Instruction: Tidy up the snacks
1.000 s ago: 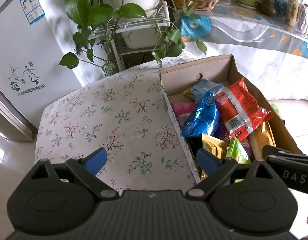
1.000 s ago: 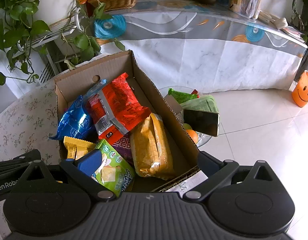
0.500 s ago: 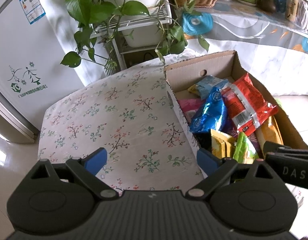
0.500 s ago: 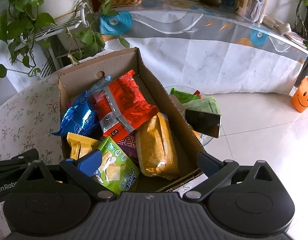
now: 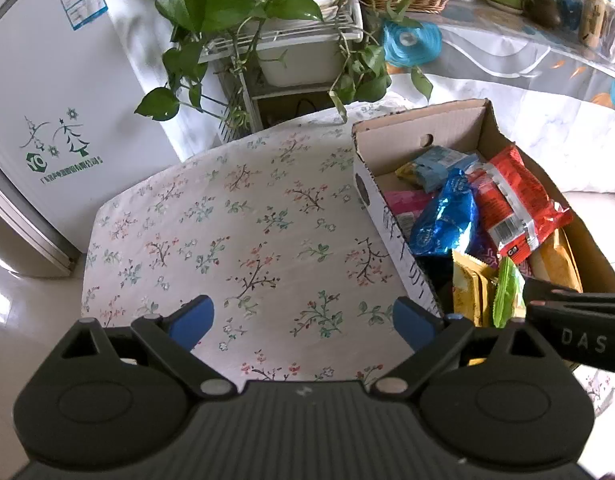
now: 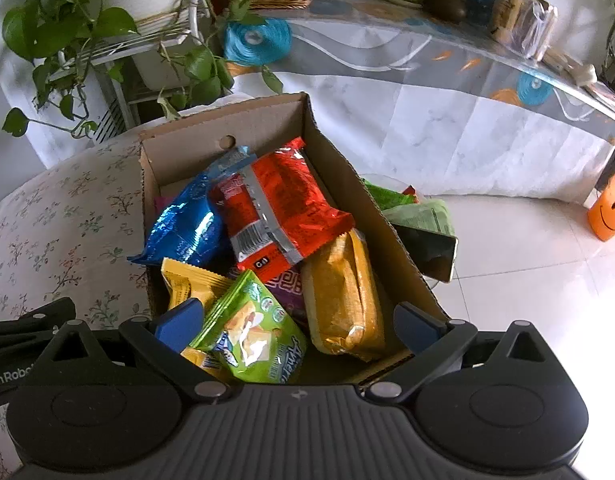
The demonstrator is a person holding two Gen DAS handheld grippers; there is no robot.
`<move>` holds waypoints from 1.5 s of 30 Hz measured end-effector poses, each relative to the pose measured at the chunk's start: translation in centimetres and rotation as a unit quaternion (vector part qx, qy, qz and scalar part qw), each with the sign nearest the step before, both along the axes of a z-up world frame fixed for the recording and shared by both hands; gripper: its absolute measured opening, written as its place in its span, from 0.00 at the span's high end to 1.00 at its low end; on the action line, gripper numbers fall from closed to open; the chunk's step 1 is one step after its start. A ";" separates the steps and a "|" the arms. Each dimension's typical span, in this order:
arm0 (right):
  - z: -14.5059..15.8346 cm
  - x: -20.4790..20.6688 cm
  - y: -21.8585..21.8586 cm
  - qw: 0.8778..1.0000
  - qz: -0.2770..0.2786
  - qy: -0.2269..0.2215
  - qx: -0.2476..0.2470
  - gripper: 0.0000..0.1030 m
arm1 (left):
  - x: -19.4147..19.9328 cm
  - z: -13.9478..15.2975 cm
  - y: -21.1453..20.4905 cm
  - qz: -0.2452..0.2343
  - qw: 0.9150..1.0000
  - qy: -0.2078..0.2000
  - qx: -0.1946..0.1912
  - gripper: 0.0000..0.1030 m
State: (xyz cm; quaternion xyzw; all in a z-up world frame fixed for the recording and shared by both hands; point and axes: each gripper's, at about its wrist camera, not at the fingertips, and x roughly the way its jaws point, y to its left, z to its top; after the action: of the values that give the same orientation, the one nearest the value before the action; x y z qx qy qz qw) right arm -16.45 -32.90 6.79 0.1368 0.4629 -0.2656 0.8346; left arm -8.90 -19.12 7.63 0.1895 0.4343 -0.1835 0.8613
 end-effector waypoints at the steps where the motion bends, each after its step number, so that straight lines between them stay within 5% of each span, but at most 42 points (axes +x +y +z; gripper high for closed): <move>1: 0.0 0.1 0.2 1.000 0.002 0.000 -0.001 0.00 | 0.1 0.0 0.2 0.000 1.000 0.000 -0.001 0.07; 19: -0.4 3.3 5.9 0.997 0.067 0.011 -0.024 0.00 | 2.0 -0.4 6.5 0.014 1.000 0.008 0.001 0.03; 39: -3.2 7.1 14.5 0.986 0.151 0.041 -0.050 0.00 | 4.3 -4.6 16.1 0.078 0.996 0.047 -0.009 0.03; 45: -5.1 7.5 16.0 0.986 0.165 0.030 -0.004 0.00 | 4.5 -5.8 18.8 0.093 0.994 0.051 0.001 0.03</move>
State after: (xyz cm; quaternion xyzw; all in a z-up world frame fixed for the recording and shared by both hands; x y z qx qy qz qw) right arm -8.92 -16.90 1.73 0.0473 0.5032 -0.1301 0.8530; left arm -4.43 -0.32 1.87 0.1398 0.4937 -0.1113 0.8511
